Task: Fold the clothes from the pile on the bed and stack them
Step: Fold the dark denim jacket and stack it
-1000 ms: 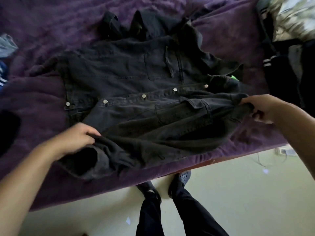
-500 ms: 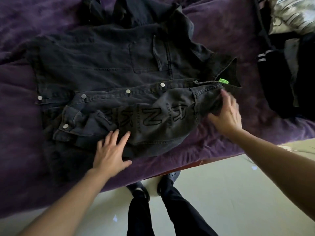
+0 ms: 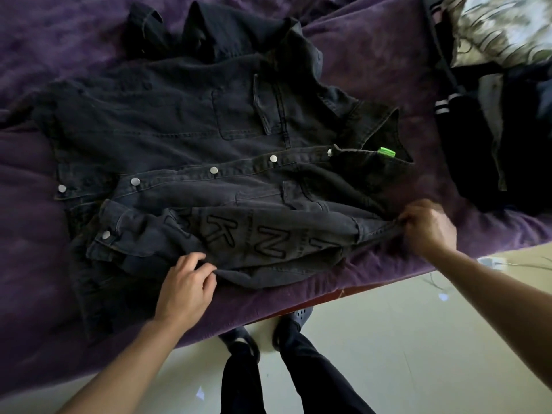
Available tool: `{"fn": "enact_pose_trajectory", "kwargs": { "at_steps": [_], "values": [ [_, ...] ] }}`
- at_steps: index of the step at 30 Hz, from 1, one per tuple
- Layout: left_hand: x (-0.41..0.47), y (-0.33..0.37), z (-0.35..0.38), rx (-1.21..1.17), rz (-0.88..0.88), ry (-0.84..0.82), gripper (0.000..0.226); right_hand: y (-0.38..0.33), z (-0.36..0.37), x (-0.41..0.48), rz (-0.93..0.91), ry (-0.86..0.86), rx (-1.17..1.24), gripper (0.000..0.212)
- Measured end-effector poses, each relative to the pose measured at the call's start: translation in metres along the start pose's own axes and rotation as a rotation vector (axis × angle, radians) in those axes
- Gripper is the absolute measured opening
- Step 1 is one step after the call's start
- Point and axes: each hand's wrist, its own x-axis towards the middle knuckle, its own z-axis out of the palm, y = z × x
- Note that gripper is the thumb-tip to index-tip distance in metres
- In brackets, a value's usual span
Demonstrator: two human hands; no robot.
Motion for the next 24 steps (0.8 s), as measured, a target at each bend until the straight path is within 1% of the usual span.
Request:
{"fn": "enact_pose_trajectory", "kwargs": {
  "at_steps": [1, 2, 3, 4, 5, 6, 7, 8, 9, 11, 12, 13, 14, 15, 16, 17, 18, 19, 21, 22, 23, 24],
  "values": [
    [-0.003, 0.001, 0.000, -0.018, -0.008, -0.011, 0.016, -0.009, 0.004, -0.003, -0.036, 0.099, 0.029, 0.022],
    [-0.005, 0.002, 0.001, -0.038, -0.015, -0.018, 0.022, -0.022, 0.006, -0.005, -0.111, 0.196, 0.055, 0.022],
    [-0.006, 0.004, 0.001, -0.066, -0.026, -0.027, 0.028, -0.037, 0.007, -0.010, -0.222, 0.271, 0.082, 0.023],
    [-0.006, 0.005, 0.002, -0.094, -0.052, -0.036, 0.031, -0.052, 0.009, -0.016, -0.359, 0.311, 0.106, 0.023],
    [-0.004, 0.006, 0.002, -0.121, -0.088, -0.035, 0.030, -0.064, 0.012, -0.023, -0.514, 0.302, 0.109, 0.024],
    [-0.001, 0.006, 0.002, -0.139, -0.125, -0.021, 0.030, -0.072, 0.019, -0.031, -0.647, 0.251, 0.066, 0.030],
    [0.002, 0.004, 0.003, -0.130, -0.152, -0.007, 0.032, -0.075, 0.026, -0.039, -0.732, 0.180, -0.023, 0.040],
    [0.006, 0.002, 0.003, -0.089, -0.159, -0.014, 0.038, -0.073, 0.033, -0.046, -0.765, 0.102, -0.111, 0.047],
    [0.009, 0.000, 0.003, -0.036, -0.151, -0.052, 0.044, -0.068, 0.038, -0.051, -0.757, 0.046, -0.159, 0.044],
    [0.016, -0.005, 0.003, 0.051, -0.130, -0.162, 0.049, -0.056, 0.038, -0.050, -0.698, -0.038, -0.140, 0.026],
    [0.019, -0.007, 0.004, 0.069, -0.129, -0.191, 0.048, -0.051, 0.035, -0.045, -0.645, -0.116, -0.115, 0.020],
    [0.021, -0.008, 0.002, 0.069, -0.134, -0.171, 0.046, -0.048, 0.030, -0.036, -0.580, -0.228, -0.085, 0.017],
    [0.024, -0.010, -0.002, 0.053, -0.154, -0.101, 0.044, -0.042, 0.023, -0.024, -0.507, -0.358, -0.059, 0.015],
    [0.028, -0.013, -0.007, 0.025, -0.192, 0.016, 0.042, -0.036, 0.014, -0.011, -0.443, -0.486, -0.032, 0.011],
    [0.033, -0.019, -0.013, -0.004, -0.245, 0.147, 0.044, -0.031, 0.003, 0.001, -0.391, -0.582, -0.012, 0.009],
    [0.040, -0.026, -0.019, -0.034, -0.316, 0.257, 0.048, -0.027, -0.008, 0.010, -0.340, -0.628, -0.019, 0.013],
    [0.048, -0.035, -0.026, -0.069, -0.397, 0.305, 0.056, -0.024, -0.015, 0.017, -0.312, -0.628, -0.066, 0.017],
    [0.056, -0.045, -0.033, -0.130, -0.491, 0.278, 0.065, -0.025, -0.018, 0.019, -0.305, -0.599, -0.151, 0.023],
    [0.071, -0.063, -0.039, -0.327, -0.659, 0.123, 0.079, -0.039, -0.013, 0.012, -0.334, -0.460, -0.294, 0.032],
    [0.075, -0.067, -0.038, -0.408, -0.712, 0.022, 0.084, -0.048, -0.007, 0.004, -0.374, -0.379, -0.289, 0.033],
    [0.076, -0.068, -0.035, -0.429, -0.730, -0.073, 0.086, -0.056, 0.000, -0.005, -0.408, -0.321, -0.238, 0.030],
    [0.075, -0.068, -0.031, -0.414, -0.734, -0.132, 0.086, -0.061, 0.005, -0.012, -0.417, -0.282, -0.171, 0.026]
  ]
}}
